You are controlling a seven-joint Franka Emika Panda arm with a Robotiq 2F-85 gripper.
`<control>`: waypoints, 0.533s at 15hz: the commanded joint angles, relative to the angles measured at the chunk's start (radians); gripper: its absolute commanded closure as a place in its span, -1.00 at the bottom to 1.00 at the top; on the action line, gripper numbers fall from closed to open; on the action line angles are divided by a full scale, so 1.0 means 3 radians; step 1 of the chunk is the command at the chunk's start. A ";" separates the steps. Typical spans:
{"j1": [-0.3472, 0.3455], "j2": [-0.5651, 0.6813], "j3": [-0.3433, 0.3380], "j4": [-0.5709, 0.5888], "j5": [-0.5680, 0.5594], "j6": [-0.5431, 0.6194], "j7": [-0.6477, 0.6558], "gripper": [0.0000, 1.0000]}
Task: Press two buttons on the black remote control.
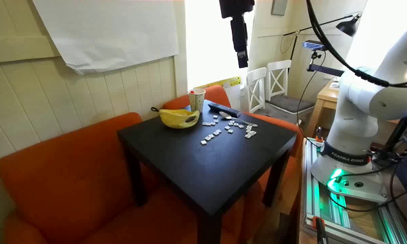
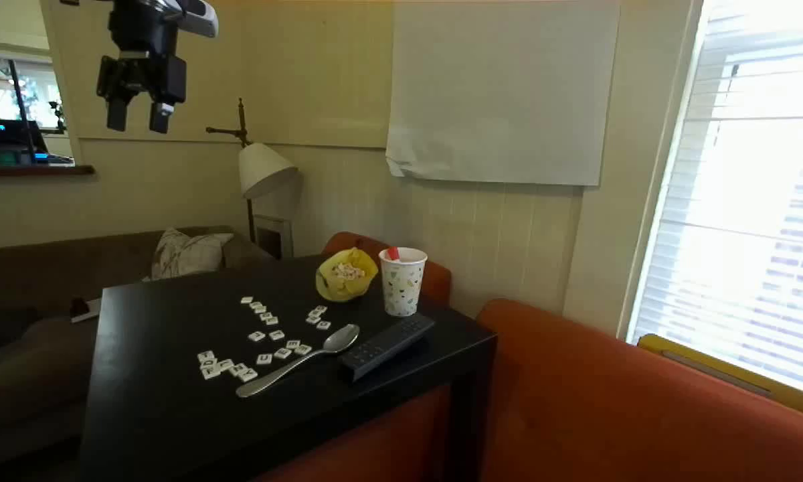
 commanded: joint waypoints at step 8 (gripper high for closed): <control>-0.0234 0.0259 -0.0082 -0.0014 -0.0184 0.0750 0.0359 -1.00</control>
